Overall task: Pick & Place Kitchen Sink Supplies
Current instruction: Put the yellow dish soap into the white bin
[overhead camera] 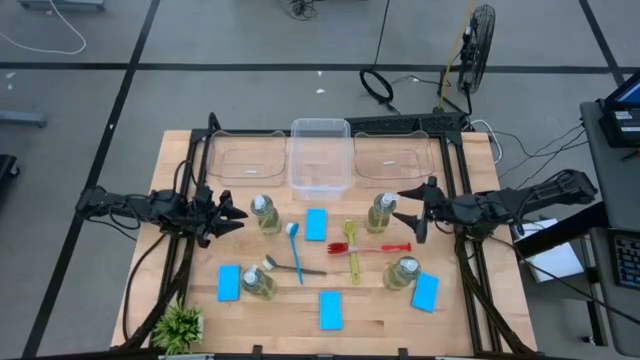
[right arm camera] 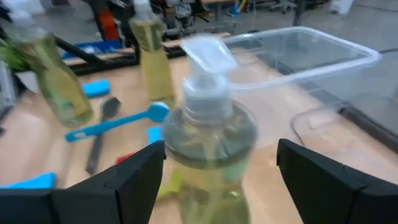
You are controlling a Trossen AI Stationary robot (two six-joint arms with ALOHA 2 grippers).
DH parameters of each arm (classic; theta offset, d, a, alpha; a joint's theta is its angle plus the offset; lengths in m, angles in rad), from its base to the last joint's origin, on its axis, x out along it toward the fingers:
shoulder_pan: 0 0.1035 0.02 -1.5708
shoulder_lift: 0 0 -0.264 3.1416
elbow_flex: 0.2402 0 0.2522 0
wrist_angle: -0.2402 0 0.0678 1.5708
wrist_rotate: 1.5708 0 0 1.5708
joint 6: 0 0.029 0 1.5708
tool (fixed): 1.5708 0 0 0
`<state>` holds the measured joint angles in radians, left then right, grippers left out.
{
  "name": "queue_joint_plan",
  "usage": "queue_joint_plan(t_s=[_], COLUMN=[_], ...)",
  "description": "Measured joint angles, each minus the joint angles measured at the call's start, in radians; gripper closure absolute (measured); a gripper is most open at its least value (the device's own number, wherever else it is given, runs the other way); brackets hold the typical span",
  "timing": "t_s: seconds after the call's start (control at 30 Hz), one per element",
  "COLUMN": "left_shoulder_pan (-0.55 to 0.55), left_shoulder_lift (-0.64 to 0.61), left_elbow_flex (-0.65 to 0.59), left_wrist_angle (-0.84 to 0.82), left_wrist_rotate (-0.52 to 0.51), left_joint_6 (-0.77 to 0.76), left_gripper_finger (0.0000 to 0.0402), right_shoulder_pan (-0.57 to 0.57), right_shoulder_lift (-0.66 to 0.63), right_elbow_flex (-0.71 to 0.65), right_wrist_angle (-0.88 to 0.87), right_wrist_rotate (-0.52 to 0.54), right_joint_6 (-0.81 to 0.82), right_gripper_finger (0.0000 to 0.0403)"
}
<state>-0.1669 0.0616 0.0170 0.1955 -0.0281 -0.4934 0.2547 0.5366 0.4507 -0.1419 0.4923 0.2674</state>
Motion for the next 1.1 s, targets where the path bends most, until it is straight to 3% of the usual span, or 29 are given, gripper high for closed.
queue_joint_plan(t_s=[0.17, 0.67, 1.1], left_shoulder_pan=[0.000, 0.000, 0.000], left_shoulder_lift=[0.000, 0.000, 0.000], left_elbow_flex=[0.000, 0.000, 0.000], left_wrist_angle=[-0.001, -0.001, -0.001], left_wrist_rotate=[0.000, 0.000, 0.000], left_joint_6=[0.000, -0.002, -0.005], left_gripper_finger=[0.0231, 0.0231, 0.0231], right_shoulder_pan=[0.000, 0.000, 0.000], right_shoulder_lift=[0.021, 0.027, 0.028], right_elbow_flex=[0.001, 0.000, -0.080], right_wrist_angle=[0.046, -0.093, -0.037], right_wrist_rotate=[-0.022, -0.025, -0.022], right_joint_6=[-0.018, 0.060, 0.094], right_gripper_finger=[0.0103, 0.0103, 0.0103])
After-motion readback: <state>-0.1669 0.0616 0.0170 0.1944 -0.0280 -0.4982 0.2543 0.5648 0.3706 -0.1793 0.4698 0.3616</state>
